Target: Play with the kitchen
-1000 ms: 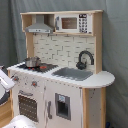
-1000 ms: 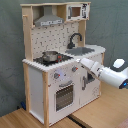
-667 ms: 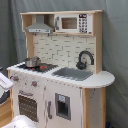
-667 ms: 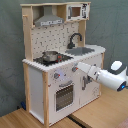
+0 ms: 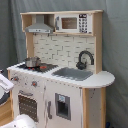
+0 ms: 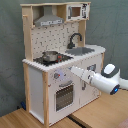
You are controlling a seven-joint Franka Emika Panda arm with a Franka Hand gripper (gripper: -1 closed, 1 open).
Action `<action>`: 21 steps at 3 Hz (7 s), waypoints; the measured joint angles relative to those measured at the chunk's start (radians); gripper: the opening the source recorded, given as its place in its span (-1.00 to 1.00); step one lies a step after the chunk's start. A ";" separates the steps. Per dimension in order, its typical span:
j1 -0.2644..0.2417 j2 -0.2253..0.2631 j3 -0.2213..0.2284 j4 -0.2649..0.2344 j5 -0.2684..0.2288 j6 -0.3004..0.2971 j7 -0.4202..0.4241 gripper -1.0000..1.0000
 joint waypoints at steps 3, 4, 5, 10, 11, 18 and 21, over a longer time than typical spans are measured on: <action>-0.023 0.000 0.072 0.059 0.075 -0.087 0.288 1.00; -0.042 -0.001 0.081 0.074 0.076 -0.089 0.387 1.00; -0.069 -0.001 0.081 0.090 0.076 -0.090 0.484 1.00; -0.362 0.003 0.204 0.341 0.105 -0.095 0.723 1.00; -0.367 0.063 0.202 0.342 0.120 -0.096 0.700 1.00; -0.367 0.065 0.200 0.335 0.119 -0.078 0.096 -1.00; -0.365 0.065 0.201 0.330 0.119 -0.078 -0.237 -1.00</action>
